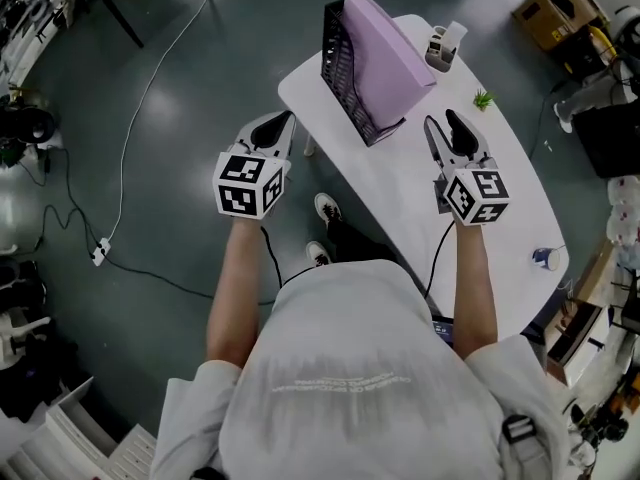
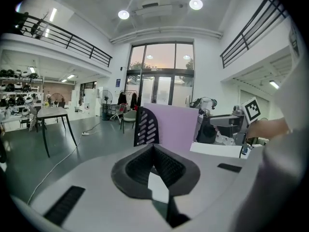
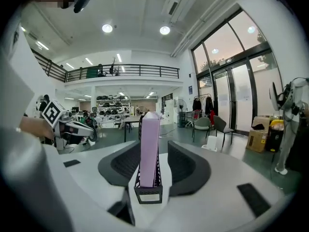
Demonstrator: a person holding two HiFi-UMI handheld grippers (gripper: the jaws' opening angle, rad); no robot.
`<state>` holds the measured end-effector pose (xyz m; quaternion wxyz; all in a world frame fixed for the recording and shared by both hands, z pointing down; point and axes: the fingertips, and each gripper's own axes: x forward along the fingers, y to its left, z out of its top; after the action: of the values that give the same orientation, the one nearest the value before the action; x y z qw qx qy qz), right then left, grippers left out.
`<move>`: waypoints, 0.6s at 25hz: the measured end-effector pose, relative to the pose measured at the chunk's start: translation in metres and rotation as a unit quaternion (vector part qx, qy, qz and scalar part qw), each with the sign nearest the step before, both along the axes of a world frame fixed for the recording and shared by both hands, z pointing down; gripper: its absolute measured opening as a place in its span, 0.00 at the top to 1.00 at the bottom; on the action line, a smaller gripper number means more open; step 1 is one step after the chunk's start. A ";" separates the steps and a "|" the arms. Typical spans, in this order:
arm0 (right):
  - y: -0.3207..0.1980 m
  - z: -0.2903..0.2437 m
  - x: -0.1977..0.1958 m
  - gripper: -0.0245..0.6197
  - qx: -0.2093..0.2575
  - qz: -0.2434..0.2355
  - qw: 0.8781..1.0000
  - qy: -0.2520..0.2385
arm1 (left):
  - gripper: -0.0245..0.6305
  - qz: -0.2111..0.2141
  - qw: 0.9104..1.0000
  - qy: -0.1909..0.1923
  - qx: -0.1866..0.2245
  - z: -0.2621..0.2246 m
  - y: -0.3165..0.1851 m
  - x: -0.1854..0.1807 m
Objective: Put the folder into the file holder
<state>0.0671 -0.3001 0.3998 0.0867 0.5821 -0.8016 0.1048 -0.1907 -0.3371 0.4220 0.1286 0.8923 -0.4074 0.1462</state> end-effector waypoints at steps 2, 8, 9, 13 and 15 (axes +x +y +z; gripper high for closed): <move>0.010 -0.013 0.006 0.74 0.012 0.012 1.000 0.003 | 0.94 0.005 1.000 0.001 0.011 -0.010 0.004 0.002; 0.027 -0.044 0.014 0.91 0.037 0.027 0.999 0.024 | 0.94 0.020 0.999 0.003 0.042 -0.037 0.009 0.011; 0.029 -0.050 0.012 0.92 0.041 0.026 0.998 0.026 | 0.94 0.022 0.999 0.004 0.047 -0.042 0.010 0.012; 0.033 -0.072 0.003 0.92 0.059 0.019 0.997 0.047 | 0.94 0.027 0.997 0.004 0.069 -0.062 0.013 0.012; 0.035 -0.081 -0.003 0.92 0.068 0.013 0.996 0.063 | 0.94 0.030 0.996 -0.001 0.081 -0.072 0.015 0.012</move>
<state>0.0641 -0.2655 0.3188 0.0962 0.6027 -0.7921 0.0143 -0.1790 -0.3225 0.3498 0.0510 0.9115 -0.3909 0.1172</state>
